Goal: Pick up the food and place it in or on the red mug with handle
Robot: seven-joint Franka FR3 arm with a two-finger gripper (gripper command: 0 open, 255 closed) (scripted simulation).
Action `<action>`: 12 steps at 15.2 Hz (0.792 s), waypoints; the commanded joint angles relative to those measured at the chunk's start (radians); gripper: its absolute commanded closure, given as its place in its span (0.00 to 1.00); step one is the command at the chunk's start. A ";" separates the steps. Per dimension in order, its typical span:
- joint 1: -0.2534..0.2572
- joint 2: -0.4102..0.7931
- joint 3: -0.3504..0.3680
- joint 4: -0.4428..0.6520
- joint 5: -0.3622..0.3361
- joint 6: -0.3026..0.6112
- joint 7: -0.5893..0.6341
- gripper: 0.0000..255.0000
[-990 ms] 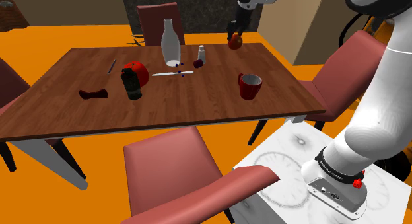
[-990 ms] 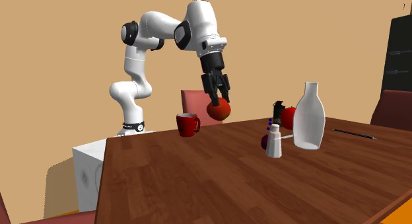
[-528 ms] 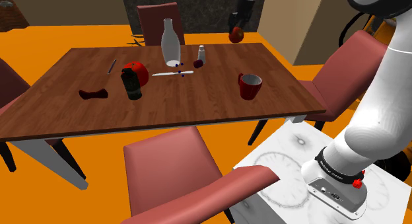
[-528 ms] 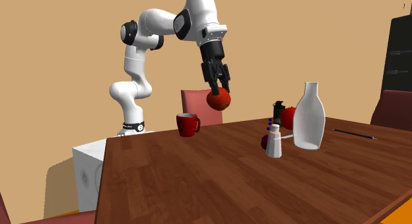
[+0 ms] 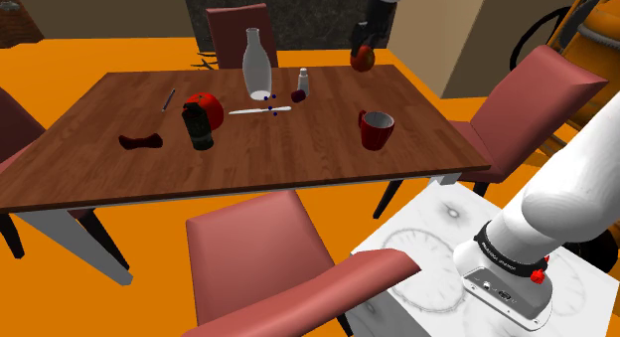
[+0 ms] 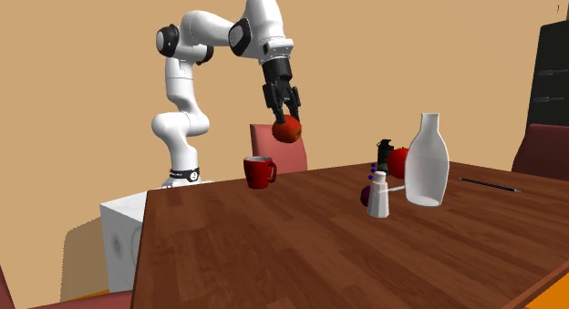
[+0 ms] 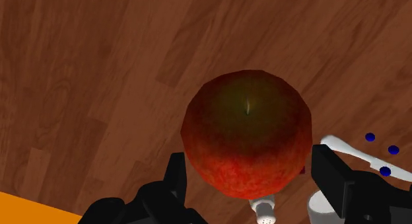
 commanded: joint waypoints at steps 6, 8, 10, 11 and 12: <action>0.025 -0.272 0.054 -0.282 -0.058 0.016 0.106 1.00; 0.029 -0.347 0.073 -0.348 -0.066 0.008 0.134 1.00; 0.033 -0.422 0.095 -0.409 -0.070 -0.005 0.162 1.00; 0.034 -0.444 0.101 -0.426 -0.071 -0.010 0.170 1.00; 0.034 -0.442 0.101 -0.438 -0.071 0.004 0.170 1.00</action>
